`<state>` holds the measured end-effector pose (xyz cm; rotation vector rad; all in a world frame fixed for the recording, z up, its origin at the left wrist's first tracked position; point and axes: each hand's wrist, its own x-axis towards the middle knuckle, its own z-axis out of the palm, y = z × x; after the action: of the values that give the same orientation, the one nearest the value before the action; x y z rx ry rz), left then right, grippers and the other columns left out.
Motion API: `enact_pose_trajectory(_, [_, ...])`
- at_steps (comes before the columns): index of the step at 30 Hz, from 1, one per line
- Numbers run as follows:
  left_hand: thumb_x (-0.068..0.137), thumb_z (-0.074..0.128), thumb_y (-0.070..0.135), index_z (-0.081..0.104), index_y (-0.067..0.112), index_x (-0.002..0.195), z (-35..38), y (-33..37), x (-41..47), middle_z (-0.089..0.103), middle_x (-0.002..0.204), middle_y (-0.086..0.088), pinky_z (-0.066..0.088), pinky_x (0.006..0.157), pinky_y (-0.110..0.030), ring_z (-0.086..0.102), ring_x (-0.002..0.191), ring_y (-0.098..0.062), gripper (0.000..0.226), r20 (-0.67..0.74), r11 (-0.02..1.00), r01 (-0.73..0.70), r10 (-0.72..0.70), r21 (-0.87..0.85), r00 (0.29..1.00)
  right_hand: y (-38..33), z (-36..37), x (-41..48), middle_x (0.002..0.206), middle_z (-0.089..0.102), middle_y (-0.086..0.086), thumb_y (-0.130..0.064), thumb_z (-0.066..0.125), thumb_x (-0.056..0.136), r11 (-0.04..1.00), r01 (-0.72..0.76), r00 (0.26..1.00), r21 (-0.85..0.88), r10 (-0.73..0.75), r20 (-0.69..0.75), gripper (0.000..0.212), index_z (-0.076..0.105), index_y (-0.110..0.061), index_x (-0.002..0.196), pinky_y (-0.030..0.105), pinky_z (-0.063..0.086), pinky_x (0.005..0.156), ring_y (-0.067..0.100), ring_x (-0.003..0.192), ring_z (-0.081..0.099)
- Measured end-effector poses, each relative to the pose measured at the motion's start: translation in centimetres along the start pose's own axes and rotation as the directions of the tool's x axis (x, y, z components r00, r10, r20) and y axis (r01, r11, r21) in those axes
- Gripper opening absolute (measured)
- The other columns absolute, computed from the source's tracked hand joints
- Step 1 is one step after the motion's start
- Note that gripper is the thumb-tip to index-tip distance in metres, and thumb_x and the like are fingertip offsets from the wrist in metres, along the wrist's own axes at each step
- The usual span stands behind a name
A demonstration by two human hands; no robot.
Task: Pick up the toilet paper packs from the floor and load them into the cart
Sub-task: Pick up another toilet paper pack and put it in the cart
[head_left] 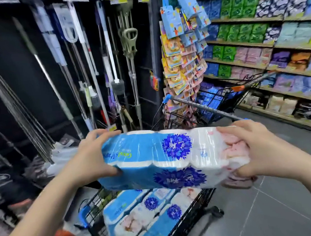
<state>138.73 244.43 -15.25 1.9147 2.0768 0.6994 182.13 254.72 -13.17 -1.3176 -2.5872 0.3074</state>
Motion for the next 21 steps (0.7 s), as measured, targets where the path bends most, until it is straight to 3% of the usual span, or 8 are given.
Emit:
enact_pose_trajectory(8, [0.041,0.084,0.042,0.047,0.049,0.143,-0.7,-4.6,1.4,0.038,0.139,0.007,0.025,0.112,-0.023,0.038,0.132,-0.015,0.109,-0.08,0.991,0.131,-0.132,-0.02,0.988,-0.8,1.4,11.0,0.143,0.034,-0.007,-0.059,0.073,0.041,0.99,0.138,0.983,-0.012,-0.135,0.121,0.115,0.035,-0.05,0.149,0.023,0.028,0.109,0.015,0.137,0.03])
enact_pose_trajectory(13, [0.039,0.081,0.05,0.044,0.052,0.144,-0.8,-6.9,1.8,0.036,0.139,0.012,0.029,0.116,-0.029,0.038,0.135,-0.016,0.111,-0.137,0.975,0.219,-0.22,-0.019,0.966,-1.2,1.9,16.8,0.146,0.034,-0.004,-0.062,0.075,0.04,0.975,0.221,0.963,-0.01,-0.217,0.157,0.117,0.033,-0.054,0.149,0.034,0.031,0.116,0.02,0.14,0.029])
enact_pose_trajectory(17, [0.039,0.085,0.047,0.044,0.051,0.144,-0.4,-7.8,1.5,0.034,0.142,0.009,0.028,0.121,-0.038,0.037,0.136,-0.023,0.112,-0.184,0.944,0.329,-0.325,-0.009,0.928,-1.5,3.7,21.4,0.147,0.033,-0.006,-0.058,0.078,0.04,0.955,0.296,0.931,0.014,-0.291,0.22,0.118,0.031,-0.055,0.149,0.03,0.031,0.114,0.017,0.14,0.03])
enact_pose_trajectory(21, [0.044,0.091,0.039,0.042,0.052,0.145,0.8,-8.1,1.4,0.032,0.141,0.008,0.027,0.114,-0.033,0.035,0.133,-0.026,0.113,-0.184,0.892,0.452,-0.448,-0.022,0.875,-1.1,6.3,25.9,0.142,0.03,-0.011,-0.06,0.075,0.04,0.932,0.357,0.892,0.062,-0.36,0.272,0.118,0.033,-0.053,0.15,0.024,0.026,0.11,0.015,0.138,0.028])
